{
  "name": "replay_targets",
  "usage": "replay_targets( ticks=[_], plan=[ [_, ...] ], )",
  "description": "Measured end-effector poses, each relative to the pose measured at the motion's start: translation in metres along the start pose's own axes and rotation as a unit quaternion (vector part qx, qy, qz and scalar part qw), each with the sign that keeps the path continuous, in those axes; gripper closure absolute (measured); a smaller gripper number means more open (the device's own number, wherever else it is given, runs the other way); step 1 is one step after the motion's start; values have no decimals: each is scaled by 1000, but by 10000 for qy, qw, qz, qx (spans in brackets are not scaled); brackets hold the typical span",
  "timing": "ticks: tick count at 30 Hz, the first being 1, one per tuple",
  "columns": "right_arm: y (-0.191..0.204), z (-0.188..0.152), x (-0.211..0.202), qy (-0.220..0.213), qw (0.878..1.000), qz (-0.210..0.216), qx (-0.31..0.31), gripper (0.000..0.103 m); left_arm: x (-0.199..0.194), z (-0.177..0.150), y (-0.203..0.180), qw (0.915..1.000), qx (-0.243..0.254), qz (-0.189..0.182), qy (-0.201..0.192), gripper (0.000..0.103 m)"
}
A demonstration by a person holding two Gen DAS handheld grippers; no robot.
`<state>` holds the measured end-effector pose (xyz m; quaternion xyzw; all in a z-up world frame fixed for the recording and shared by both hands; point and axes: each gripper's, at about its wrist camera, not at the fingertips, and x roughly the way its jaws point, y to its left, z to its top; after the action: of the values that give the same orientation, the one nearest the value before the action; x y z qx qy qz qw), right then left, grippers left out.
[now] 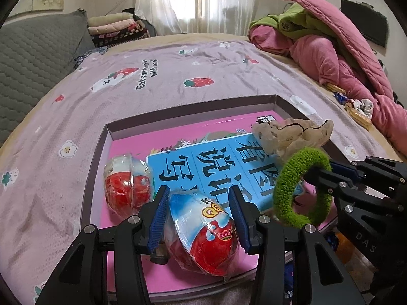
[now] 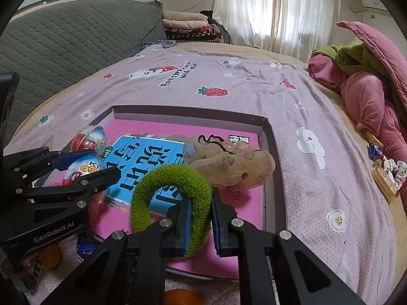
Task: Organize objects
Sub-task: 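Lower the Kinder egg into the tray with the left gripper while the right releases the ring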
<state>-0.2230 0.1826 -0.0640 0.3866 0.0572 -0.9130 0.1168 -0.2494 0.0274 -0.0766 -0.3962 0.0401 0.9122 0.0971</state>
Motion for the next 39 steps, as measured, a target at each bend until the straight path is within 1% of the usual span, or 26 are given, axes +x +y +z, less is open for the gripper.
replay_targets(
  ticks=[7,16,20,22,24,27,29,33,37,39],
  plan=[
    [-3,-1,2,64,10000,-20,52,89,2,1,8,9999,-95,84,-35,54],
    [-9,-2,6,126,9997,-144,119,89,3,1,6,9996,11,262,-58,53],
    [-7,-2,8,172,9993,-335,23,89,3,1,4,9995,58,320,-49,53],
    [-7,-3,9,208,9992,-339,13,88,3,1,3,9994,62,332,-49,53],
    [-9,-3,10,234,9991,-354,33,86,2,1,4,9994,68,330,-37,53],
    [-12,-3,8,248,9990,-363,73,79,1,1,5,9995,40,304,-4,53],
    [-16,-2,7,247,9990,-340,149,72,2,1,6,9996,36,295,10,53],
    [-22,-2,5,254,9988,-338,262,69,2,2,7,9997,10,237,92,53],
    [-25,0,3,226,9987,-319,317,62,2,3,9,9997,-33,157,171,52],
    [-26,0,1,199,9987,-294,356,61,2,4,9,9997,-39,118,212,51]
  ],
)
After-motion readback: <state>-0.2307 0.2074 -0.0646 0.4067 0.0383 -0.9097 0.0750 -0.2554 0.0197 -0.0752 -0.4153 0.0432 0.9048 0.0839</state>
